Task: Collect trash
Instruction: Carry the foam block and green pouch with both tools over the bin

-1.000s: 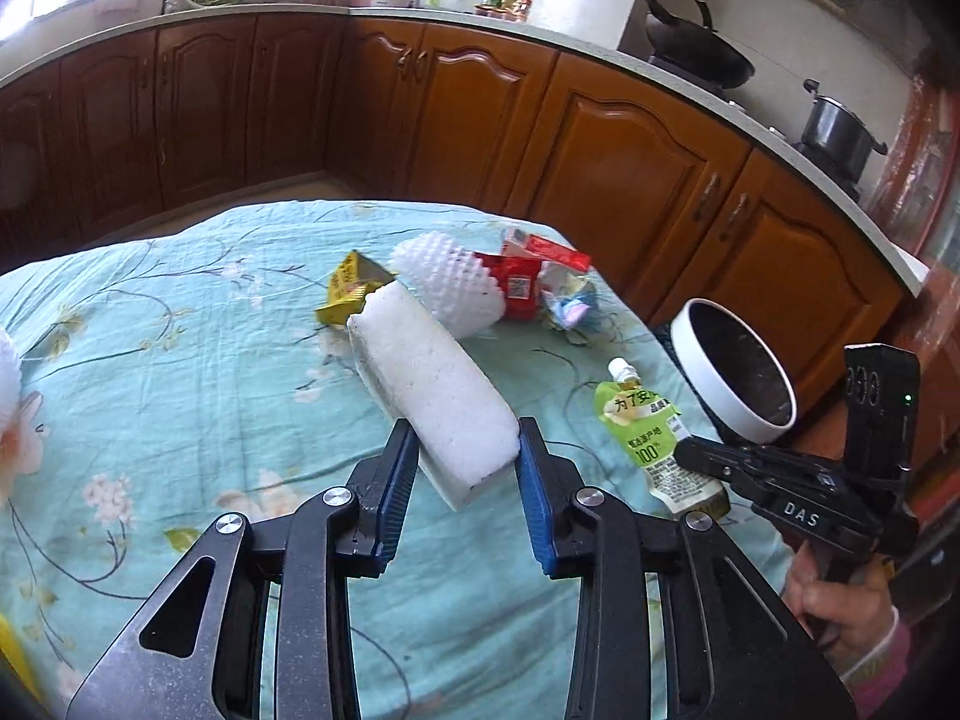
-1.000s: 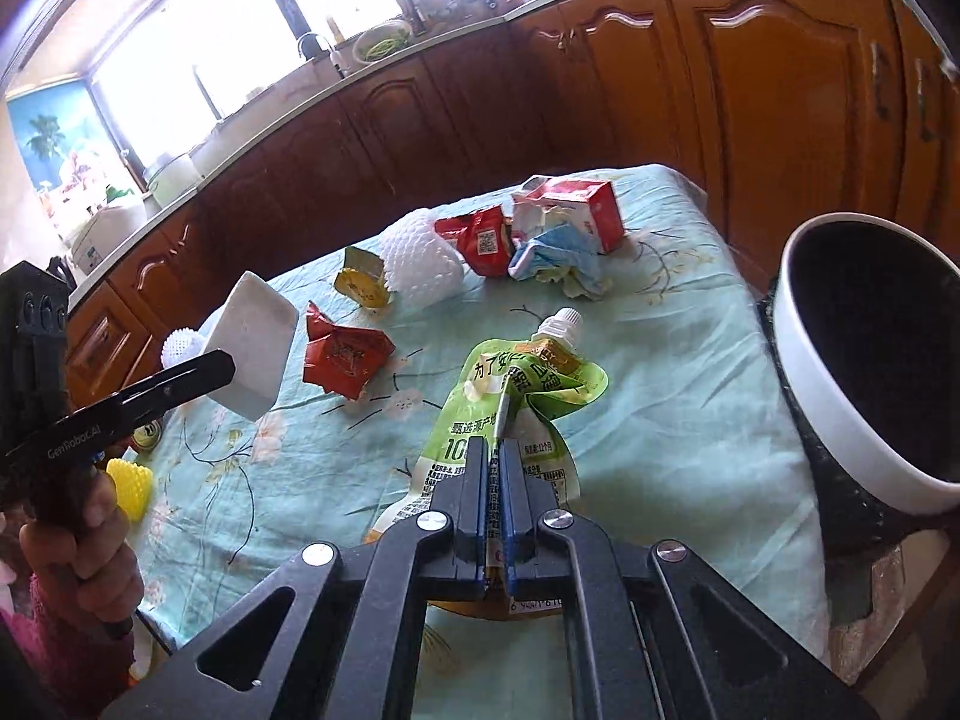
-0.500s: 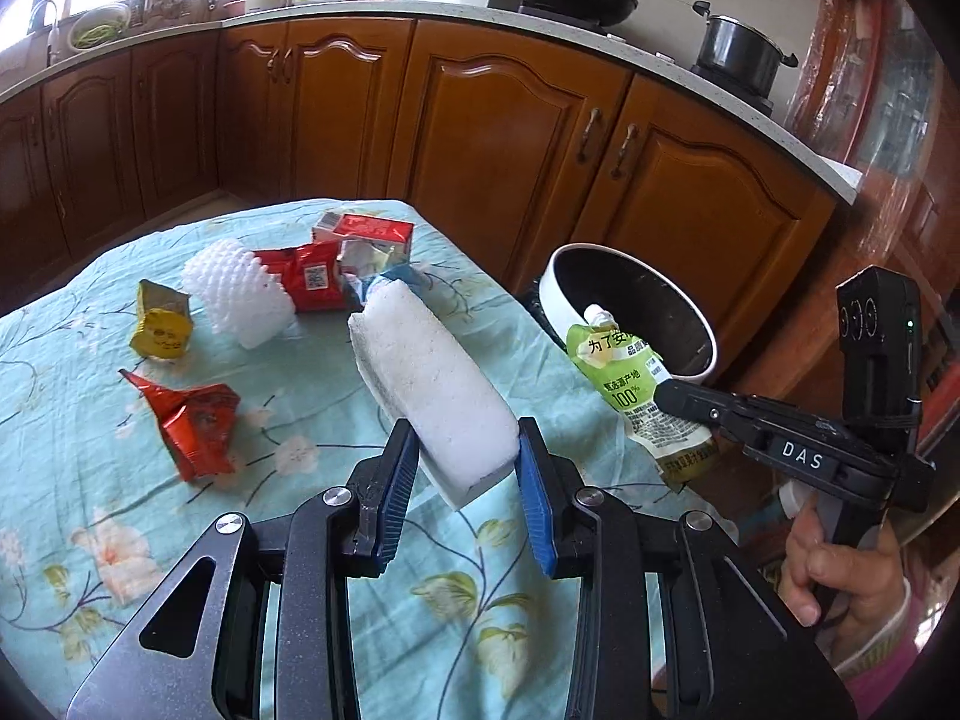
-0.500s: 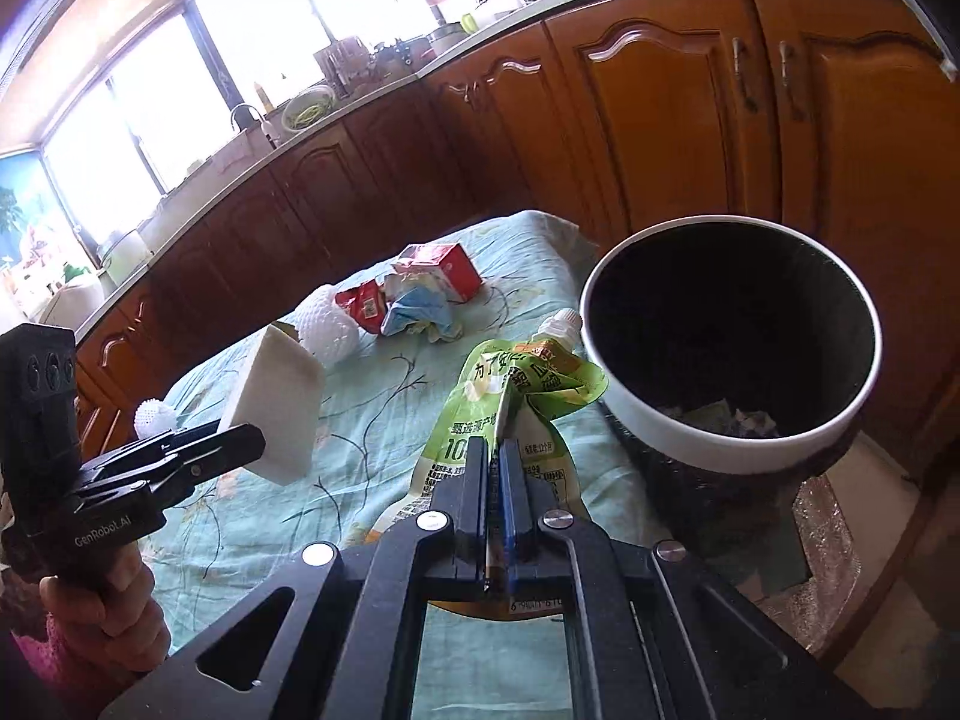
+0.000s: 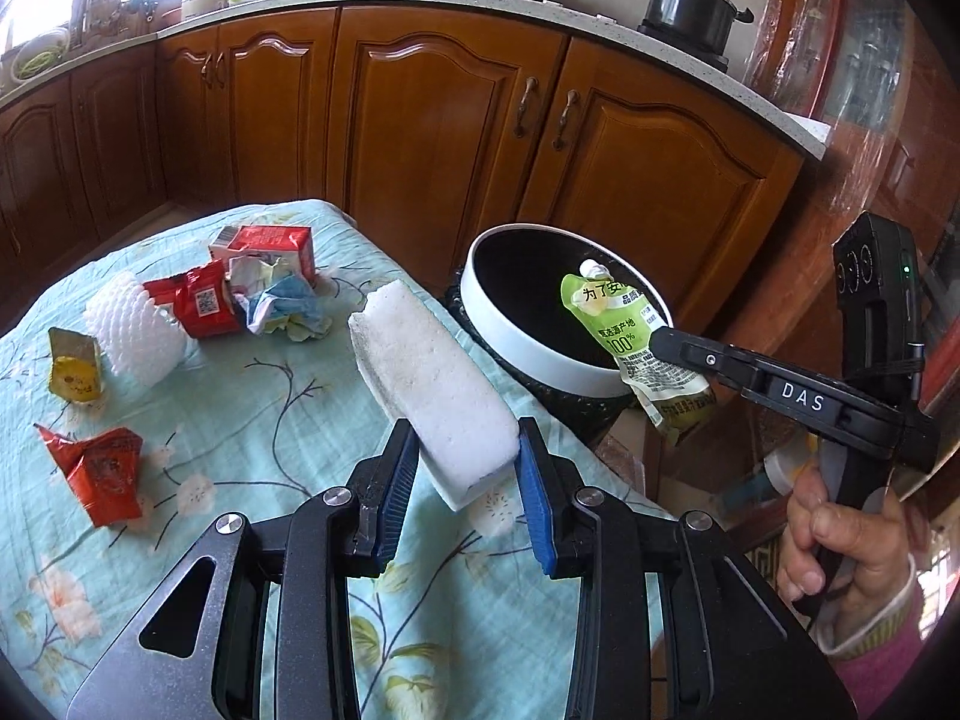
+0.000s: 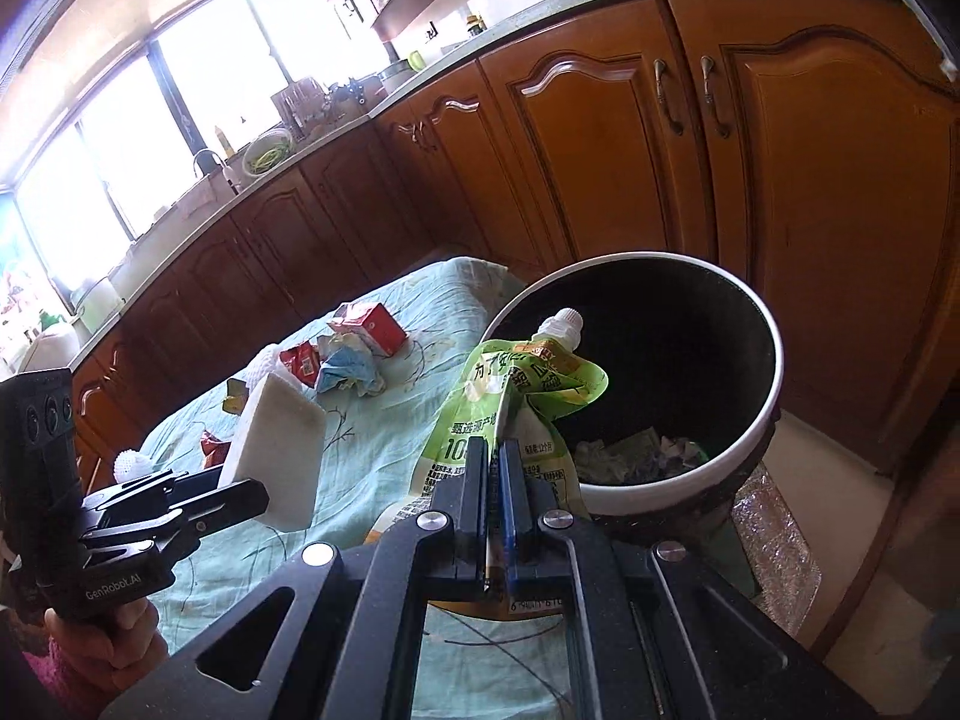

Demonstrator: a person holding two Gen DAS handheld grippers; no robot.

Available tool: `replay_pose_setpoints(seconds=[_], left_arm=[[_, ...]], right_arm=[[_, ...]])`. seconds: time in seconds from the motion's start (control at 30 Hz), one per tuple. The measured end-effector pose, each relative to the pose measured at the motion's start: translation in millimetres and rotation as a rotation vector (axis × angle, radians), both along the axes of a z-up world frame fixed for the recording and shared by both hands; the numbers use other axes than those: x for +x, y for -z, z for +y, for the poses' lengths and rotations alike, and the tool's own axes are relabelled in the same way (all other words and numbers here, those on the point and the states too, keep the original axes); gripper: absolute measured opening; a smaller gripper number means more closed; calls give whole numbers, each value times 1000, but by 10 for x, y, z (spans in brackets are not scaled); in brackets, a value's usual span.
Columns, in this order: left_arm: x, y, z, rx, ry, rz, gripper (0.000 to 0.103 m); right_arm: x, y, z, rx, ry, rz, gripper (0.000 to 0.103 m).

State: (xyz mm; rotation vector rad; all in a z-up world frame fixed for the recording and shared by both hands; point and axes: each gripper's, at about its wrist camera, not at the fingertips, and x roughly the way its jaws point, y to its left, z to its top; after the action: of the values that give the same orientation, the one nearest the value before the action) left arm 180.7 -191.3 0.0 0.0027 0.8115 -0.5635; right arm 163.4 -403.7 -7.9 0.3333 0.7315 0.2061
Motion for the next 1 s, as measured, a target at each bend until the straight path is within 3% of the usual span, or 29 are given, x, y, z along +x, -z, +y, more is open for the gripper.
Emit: replay_pose_setpoints(seconds=[1.0], left_arm=[[778, -37, -1223, 58, 166, 37, 32]], right_arm=[[560, 97, -644, -25, 84, 32, 4]])
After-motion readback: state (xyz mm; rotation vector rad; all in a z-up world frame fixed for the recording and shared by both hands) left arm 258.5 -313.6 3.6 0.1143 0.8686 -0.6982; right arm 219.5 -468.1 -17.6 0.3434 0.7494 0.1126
